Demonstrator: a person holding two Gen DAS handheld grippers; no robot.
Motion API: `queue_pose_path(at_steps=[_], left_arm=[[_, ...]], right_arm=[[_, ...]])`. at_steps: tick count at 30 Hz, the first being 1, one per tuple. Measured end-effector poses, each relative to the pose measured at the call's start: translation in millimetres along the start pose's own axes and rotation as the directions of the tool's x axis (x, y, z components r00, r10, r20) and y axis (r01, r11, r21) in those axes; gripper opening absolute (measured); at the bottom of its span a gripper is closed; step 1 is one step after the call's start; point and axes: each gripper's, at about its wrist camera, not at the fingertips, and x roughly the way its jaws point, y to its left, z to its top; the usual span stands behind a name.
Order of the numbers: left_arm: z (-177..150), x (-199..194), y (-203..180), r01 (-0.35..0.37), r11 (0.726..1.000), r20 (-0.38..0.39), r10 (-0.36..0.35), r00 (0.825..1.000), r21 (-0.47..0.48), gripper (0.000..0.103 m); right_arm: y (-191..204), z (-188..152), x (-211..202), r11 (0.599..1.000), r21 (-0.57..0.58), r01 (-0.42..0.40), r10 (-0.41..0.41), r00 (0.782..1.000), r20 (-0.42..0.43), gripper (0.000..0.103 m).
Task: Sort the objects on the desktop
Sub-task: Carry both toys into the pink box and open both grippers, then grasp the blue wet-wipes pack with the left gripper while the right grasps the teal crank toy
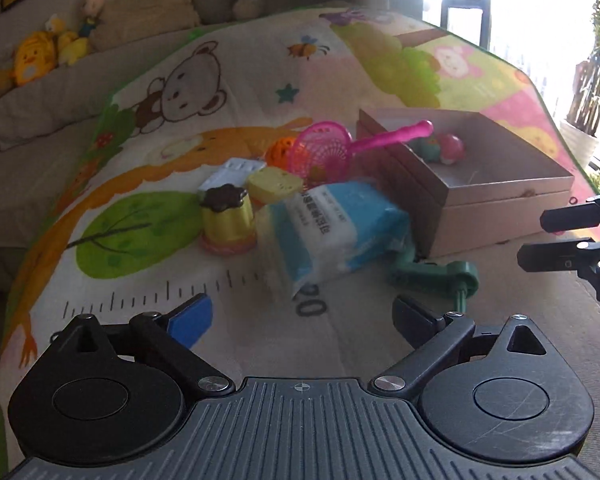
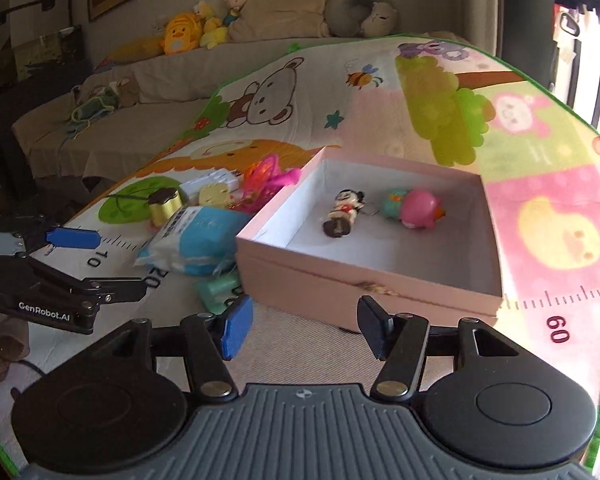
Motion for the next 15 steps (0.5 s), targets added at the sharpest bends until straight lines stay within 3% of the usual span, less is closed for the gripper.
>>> queue_pose_path(at_steps=[3,6,8,10,15], left_arm=[[-7.2,-2.7,16.6,-0.032,0.998,-0.017,0.031,0.999,-0.059,0.1],[-7.6,-8.6,19.2,-0.03,0.998,0.0,0.03,1.0,-0.056,0.1],[-5.4,-10.7,15.2,-0.013,0.999,0.024,0.014,1.0,-0.03,0.1],[-1.3,-7.0,5.9,-0.002,1.0,0.053,0.001,0.999,0.019,0.101],[16.4,14.1,-20.0,0.004,0.975,0.127,-0.033,0.991,0.223,0.101]], right_arm=[[34.7,-9.3,21.2,0.997,-0.065,-0.053,0.05,0.998,-0.042,0.058],[49.6,-7.7,43.8,0.995,-0.054,-0.079,0.076,0.995,-0.07,0.055],[53.9,-4.5,54.3,0.996,-0.049,-0.073,0.069,0.995,-0.067,0.043],[53.6,-4.6,56.4,0.998,-0.044,-0.051,0.048,0.996,-0.069,0.028],[37.9,-14.3,34.0,0.999,-0.028,-0.039,0.037,0.997,-0.073,0.027]])
